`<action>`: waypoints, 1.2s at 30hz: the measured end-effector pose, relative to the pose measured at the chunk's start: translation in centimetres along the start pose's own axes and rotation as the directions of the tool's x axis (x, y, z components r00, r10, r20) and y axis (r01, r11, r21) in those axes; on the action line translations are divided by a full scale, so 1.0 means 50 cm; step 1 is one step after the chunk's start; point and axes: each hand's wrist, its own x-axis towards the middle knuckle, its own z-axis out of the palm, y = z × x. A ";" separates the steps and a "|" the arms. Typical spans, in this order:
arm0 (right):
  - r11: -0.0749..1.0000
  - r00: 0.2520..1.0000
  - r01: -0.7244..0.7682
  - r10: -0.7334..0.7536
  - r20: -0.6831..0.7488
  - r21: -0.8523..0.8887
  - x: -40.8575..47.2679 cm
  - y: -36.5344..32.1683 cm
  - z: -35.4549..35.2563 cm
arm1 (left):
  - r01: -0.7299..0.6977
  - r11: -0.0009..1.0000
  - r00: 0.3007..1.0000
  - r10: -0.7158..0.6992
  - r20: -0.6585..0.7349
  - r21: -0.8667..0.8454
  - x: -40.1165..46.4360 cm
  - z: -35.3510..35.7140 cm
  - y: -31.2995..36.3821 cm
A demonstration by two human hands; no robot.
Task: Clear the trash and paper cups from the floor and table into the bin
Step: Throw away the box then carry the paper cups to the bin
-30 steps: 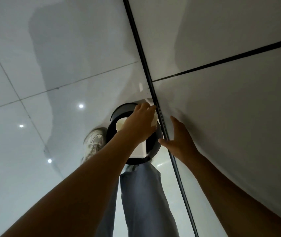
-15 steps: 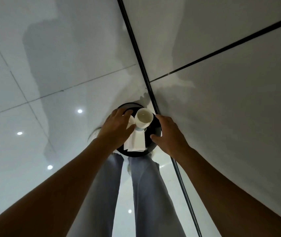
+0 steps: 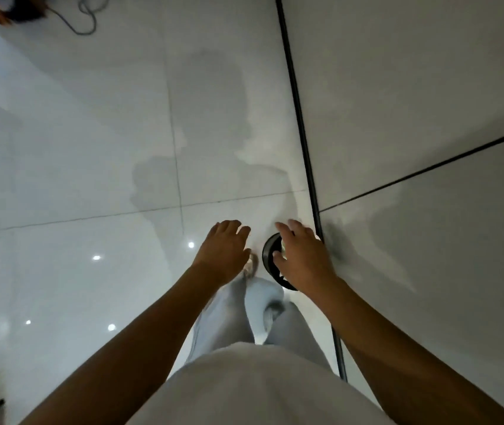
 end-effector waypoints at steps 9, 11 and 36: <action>0.858 0.904 0.427 -0.414 0.107 -0.287 -0.198 -0.198 -0.033 | 0.374 0.854 0.841 -0.477 -0.255 -0.363 -0.406 0.010 0.021; 0.791 0.857 0.512 -0.493 0.146 -0.335 -0.250 -0.248 -0.027 | 0.434 0.792 0.779 -0.569 -0.262 -0.429 -0.507 0.038 0.030; -0.105 -0.026 0.991 -0.759 0.650 -0.082 -1.257 -1.042 0.758 | 0.516 -0.241 -0.254 -0.959 0.122 -0.822 -1.857 0.696 0.030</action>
